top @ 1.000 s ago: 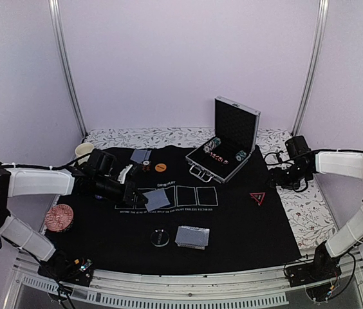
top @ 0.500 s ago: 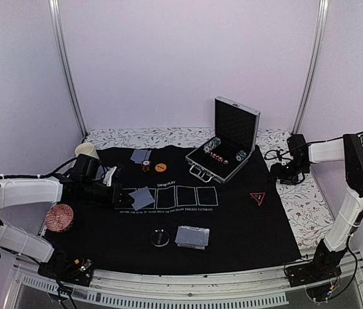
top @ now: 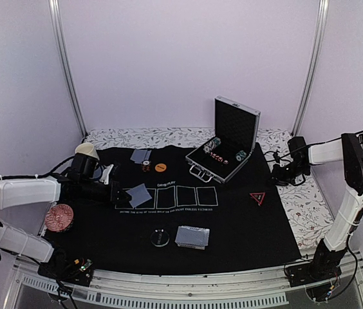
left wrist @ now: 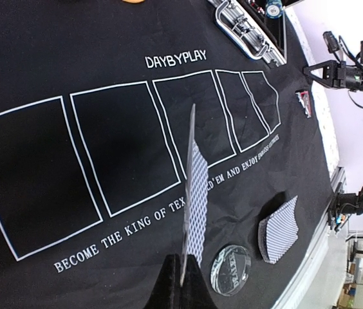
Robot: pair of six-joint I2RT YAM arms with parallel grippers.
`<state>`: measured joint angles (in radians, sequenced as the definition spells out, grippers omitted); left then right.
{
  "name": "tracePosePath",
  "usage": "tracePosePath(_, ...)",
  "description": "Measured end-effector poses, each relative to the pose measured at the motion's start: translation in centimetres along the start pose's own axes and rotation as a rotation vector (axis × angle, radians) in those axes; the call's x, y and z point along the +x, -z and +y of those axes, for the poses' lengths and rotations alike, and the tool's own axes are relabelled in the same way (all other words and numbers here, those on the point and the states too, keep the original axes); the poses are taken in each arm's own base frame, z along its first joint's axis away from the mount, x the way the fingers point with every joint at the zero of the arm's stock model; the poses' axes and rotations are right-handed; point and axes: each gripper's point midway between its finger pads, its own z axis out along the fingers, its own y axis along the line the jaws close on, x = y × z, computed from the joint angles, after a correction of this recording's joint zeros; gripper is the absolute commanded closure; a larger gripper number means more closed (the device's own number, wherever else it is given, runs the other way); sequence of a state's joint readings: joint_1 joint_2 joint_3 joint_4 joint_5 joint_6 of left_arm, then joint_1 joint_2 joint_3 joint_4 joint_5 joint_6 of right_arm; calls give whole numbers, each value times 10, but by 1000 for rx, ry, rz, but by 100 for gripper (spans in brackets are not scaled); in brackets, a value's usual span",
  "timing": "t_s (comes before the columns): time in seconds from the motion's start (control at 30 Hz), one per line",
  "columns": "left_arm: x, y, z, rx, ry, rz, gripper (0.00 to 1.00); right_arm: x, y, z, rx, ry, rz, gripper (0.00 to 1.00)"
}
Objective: Distribute texas hold em gaming equipment
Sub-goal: Adjust the poker table mat at the center of the board.
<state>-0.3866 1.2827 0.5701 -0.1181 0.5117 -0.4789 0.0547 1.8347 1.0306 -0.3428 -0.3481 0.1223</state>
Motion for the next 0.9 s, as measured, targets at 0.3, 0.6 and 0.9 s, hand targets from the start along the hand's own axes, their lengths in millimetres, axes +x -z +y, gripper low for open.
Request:
tracePosePath(0.3, -1, 1, 7, -30, 5, -12, 100, 0, 2, -9, 51, -11, -10, 98)
tracePosePath(0.6, 1, 2, 17, -70, 8, -15, 100, 2, 3, -15, 81, -14, -5, 98)
tracePosePath(0.9, -4, 5, 28, -110, 22, -37, 100, 1, 9, -27, 135, -28, -9, 67)
